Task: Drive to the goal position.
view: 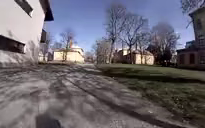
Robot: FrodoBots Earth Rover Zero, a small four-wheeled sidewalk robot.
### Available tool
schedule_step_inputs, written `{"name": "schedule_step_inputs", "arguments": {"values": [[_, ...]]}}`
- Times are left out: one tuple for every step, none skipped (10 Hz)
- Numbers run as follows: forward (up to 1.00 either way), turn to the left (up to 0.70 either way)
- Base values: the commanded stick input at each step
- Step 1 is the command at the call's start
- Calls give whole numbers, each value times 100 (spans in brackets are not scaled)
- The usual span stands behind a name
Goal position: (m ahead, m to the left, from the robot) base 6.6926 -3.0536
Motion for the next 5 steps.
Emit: {"name": "schedule_step_inputs", "arguments": {"values": [[85, 0], [85, 0], [85, 0], [85, 0], [85, 0]]}}
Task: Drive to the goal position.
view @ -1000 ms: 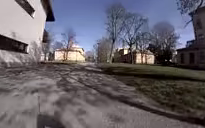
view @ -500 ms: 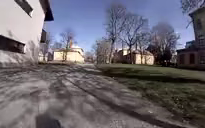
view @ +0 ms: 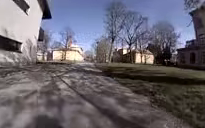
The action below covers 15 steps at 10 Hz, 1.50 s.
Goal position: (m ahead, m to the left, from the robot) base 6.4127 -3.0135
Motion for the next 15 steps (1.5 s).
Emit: {"name": "schedule_step_inputs", "arguments": {"values": [[85, 0], [85, 0], [85, 0], [85, 0], [85, 0], [85, 0], [85, 0], [85, 0], [85, 0], [85, 0], [85, 0], [85, 0], [85, 0], [85, 0], [85, 29]]}}
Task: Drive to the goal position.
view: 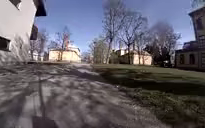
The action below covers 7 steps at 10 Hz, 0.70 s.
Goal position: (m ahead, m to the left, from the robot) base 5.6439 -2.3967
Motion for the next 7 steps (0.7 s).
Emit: {"name": "schedule_step_inputs", "arguments": {"values": [[85, 34], [85, 34], [85, 34], [85, 34], [85, 34], [85, 34], [85, 34]]}}
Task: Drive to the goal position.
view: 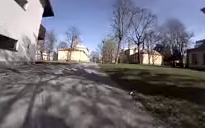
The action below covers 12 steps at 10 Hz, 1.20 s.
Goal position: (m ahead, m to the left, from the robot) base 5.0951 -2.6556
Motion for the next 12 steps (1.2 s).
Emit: {"name": "schedule_step_inputs", "arguments": {"values": [[85, 12], [85, 0], [85, 0], [85, 0], [85, 0], [85, 0], [85, 0], [85, 0], [85, 0], [85, 0], [85, 0], [85, 0]]}}
